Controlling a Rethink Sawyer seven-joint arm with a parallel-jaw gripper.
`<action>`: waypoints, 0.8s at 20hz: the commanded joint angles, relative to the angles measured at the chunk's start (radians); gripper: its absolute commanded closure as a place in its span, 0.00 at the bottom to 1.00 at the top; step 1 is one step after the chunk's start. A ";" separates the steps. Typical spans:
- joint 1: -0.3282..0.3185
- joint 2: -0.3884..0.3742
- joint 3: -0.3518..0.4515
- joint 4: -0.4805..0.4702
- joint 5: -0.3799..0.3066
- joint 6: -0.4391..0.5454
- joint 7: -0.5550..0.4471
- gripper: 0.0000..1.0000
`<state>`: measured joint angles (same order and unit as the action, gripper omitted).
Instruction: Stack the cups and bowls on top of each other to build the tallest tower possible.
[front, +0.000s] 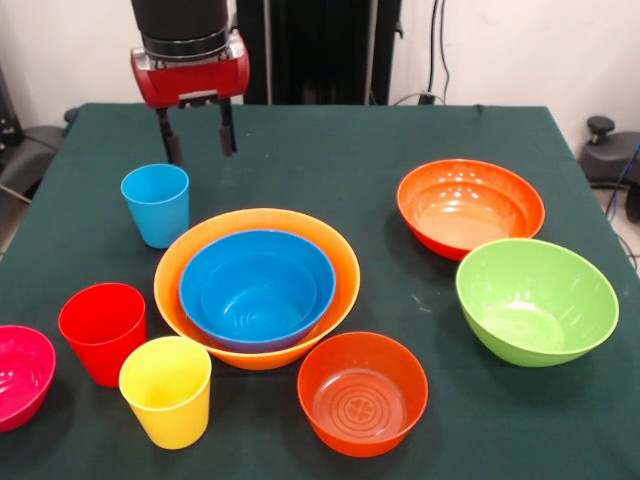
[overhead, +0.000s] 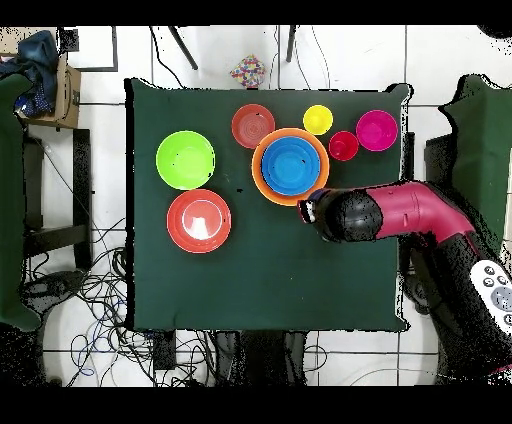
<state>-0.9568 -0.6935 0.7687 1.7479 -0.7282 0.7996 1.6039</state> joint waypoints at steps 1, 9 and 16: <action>0.054 0.046 -0.027 0.057 -0.116 -0.066 -0.133 0.00; 0.054 0.065 -0.036 0.057 -0.158 -0.081 -0.126 0.00; 0.048 0.077 -0.037 0.057 -0.178 -0.088 -0.127 0.00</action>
<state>-0.9451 -0.6827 0.7680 1.7664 -0.8217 0.7653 1.6039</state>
